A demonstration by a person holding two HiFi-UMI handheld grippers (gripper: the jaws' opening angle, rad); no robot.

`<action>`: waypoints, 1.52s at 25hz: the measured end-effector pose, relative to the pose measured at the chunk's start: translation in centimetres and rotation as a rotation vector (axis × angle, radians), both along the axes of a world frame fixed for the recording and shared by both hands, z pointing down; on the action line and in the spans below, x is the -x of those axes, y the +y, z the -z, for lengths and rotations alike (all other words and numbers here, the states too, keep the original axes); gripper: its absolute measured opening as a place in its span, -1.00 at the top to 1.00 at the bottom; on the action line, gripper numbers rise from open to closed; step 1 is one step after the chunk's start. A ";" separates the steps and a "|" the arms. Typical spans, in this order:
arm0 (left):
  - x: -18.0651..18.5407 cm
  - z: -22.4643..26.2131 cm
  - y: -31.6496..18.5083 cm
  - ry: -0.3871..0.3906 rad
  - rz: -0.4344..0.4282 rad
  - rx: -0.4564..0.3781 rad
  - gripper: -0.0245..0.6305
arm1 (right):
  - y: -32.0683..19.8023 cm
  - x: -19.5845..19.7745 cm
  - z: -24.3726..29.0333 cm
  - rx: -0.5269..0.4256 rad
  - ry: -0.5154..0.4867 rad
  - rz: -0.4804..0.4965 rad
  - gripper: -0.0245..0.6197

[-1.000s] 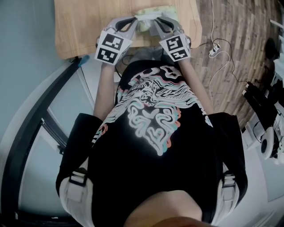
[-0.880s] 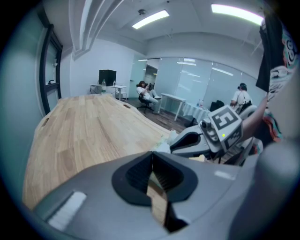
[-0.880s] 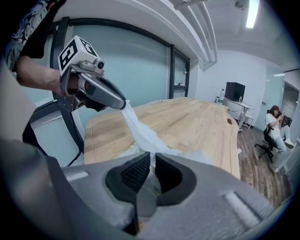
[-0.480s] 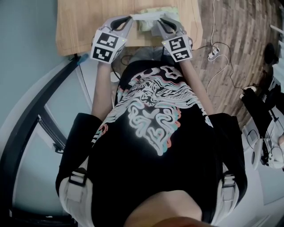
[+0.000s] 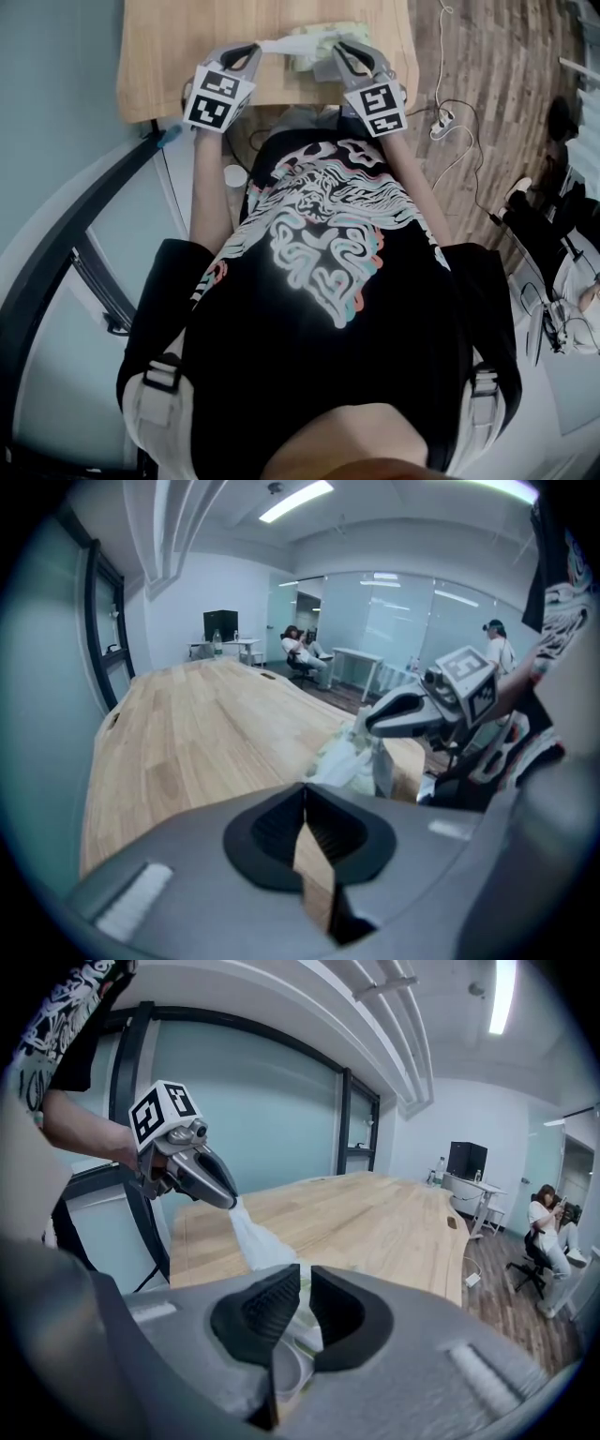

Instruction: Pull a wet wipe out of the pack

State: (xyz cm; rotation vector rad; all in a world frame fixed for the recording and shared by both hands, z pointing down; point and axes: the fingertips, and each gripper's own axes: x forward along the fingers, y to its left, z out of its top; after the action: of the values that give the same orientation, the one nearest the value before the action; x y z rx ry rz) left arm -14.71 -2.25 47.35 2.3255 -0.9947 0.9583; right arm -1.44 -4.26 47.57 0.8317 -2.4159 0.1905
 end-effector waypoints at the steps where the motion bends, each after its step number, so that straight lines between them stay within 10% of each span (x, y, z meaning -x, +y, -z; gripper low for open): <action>1: 0.2 -0.3 0.3 -0.009 -0.002 0.015 0.95 | 0.0 0.0 0.2 -0.004 -0.004 0.002 0.82; 15: 3.3 -4.3 2.0 -0.130 0.000 0.024 0.94 | 1.0 0.1 1.0 0.052 -0.029 -0.018 0.82; 32: 3.2 -5.1 1.3 0.038 0.096 0.010 0.36 | 1.1 0.4 1.5 0.056 -0.031 -0.035 0.82; 38: 3.9 -3.3 1.0 0.083 0.186 -0.100 0.96 | 1.3 -1.1 2.6 0.019 -0.060 -0.079 0.82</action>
State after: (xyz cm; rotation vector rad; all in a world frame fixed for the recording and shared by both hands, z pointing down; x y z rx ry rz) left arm -18.57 -1.27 50.60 2.2836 -1.2243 0.7496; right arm -0.37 -3.01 44.95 0.9258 -2.4352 0.2717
